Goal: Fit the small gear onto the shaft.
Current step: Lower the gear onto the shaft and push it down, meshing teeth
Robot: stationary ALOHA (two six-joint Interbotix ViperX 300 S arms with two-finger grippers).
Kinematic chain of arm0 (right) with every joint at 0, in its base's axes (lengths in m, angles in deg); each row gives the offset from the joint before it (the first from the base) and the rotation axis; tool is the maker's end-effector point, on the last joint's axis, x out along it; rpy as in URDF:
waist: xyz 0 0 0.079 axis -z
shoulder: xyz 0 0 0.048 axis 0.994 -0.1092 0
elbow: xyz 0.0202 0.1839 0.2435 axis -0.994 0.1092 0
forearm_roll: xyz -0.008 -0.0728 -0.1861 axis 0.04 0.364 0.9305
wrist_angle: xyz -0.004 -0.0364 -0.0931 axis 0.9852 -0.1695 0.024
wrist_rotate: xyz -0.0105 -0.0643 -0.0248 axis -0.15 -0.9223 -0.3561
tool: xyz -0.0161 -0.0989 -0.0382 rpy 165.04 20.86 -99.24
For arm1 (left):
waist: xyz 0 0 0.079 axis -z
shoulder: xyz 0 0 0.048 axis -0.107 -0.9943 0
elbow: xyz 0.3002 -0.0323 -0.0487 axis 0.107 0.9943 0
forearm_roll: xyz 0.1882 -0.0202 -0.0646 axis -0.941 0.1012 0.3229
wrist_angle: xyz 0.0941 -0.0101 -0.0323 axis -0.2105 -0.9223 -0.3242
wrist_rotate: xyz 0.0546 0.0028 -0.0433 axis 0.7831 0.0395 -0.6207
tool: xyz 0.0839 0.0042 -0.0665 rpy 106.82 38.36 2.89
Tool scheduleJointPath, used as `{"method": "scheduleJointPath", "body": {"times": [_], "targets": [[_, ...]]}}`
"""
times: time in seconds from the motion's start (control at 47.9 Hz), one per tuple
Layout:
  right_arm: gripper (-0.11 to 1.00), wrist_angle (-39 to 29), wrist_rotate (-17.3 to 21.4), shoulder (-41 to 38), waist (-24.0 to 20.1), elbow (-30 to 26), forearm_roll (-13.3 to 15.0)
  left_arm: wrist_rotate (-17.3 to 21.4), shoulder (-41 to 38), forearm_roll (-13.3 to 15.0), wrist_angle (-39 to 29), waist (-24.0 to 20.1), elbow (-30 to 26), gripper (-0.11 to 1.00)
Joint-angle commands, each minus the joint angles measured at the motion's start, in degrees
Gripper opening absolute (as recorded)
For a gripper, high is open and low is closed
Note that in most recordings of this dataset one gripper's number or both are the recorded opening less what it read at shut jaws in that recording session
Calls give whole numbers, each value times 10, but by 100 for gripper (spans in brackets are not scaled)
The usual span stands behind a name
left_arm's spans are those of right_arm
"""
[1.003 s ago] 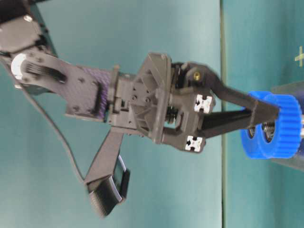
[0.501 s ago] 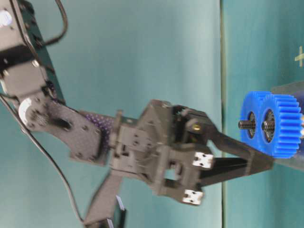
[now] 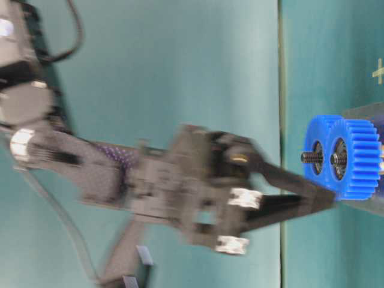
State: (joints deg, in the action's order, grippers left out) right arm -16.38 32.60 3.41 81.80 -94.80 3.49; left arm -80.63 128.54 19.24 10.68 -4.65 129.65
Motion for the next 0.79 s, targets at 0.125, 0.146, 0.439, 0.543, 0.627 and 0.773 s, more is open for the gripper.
{"method": "scheduleJointPath", "body": {"times": [0.125,0.146,0.439,0.543,0.627,0.773], "targets": [[-2,-23,-4,32,-11,-11,3,-1,8,-2,5,1,-4,0],[-2,-23,-4,31,-11,-10,2,-1,9,-2,5,1,-4,0],[-2,1,-6,-4,-14,36,-13,-1,9,-2,5,1,-1,0],[-2,8,-5,-4,-14,43,-12,-1,10,-2,5,1,-1,0],[-2,6,-3,6,-11,43,-6,-1,10,-2,5,1,-1,0],[-2,-4,4,43,-3,40,20,-1,11,-2,5,1,-3,0]]}}
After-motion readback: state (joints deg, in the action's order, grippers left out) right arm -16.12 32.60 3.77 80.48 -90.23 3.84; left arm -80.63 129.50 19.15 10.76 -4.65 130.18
